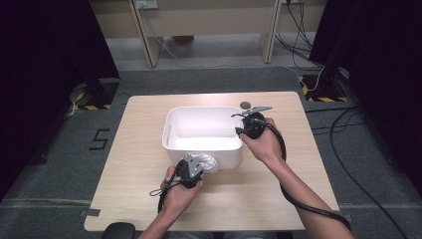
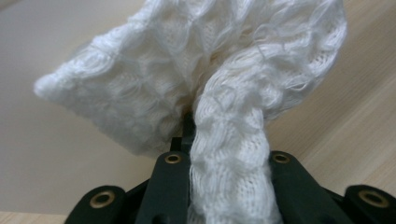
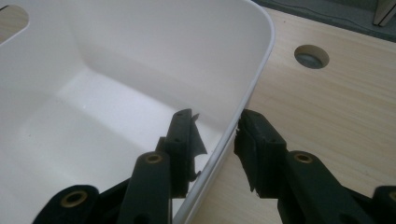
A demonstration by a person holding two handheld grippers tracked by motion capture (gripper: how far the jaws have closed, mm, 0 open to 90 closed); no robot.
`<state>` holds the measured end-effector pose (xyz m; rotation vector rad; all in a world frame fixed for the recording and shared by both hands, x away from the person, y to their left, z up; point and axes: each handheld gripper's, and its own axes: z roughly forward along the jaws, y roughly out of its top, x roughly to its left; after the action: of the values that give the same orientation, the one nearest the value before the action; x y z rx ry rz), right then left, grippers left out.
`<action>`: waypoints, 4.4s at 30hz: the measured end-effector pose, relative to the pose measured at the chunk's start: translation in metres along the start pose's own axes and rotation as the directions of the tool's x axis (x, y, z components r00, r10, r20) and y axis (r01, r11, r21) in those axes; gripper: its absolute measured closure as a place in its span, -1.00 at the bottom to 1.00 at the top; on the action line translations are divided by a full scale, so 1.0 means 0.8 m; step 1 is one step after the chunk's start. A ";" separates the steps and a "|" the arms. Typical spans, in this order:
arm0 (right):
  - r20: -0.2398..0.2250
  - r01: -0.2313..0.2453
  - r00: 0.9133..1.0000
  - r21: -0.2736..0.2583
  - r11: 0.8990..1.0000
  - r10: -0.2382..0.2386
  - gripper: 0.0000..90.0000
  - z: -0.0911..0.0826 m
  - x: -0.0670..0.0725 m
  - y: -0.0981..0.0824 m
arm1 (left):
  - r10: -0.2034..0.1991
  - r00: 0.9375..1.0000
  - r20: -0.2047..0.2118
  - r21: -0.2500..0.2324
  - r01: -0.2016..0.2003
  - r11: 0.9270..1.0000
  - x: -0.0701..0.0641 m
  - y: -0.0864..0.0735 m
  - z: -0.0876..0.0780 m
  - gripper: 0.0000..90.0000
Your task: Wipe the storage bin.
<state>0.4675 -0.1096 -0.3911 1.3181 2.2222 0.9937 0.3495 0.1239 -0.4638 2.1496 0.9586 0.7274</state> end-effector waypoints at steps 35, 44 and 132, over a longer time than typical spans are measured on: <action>0.014 0.019 1.000 -0.037 0.999 -0.018 0.54 -0.018 0.015 -0.013 | -0.015 1.000 0.012 -0.027 0.015 1.000 -0.003 0.015 -0.008 0.72; 0.018 0.012 1.000 -0.035 0.999 -0.011 0.55 -0.017 0.013 -0.013 | -0.008 1.000 0.013 -0.018 0.009 1.000 -0.002 0.020 -0.007 0.72; 0.027 0.008 1.000 -0.038 0.999 -0.007 0.58 -0.016 0.015 -0.012 | 0.023 0.998 0.050 -0.022 -0.022 1.000 -0.021 0.036 0.003 0.72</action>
<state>0.4474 -0.1070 -0.3890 1.2987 2.1756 1.0048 0.3538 0.0947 -0.4473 2.1532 0.8981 0.6881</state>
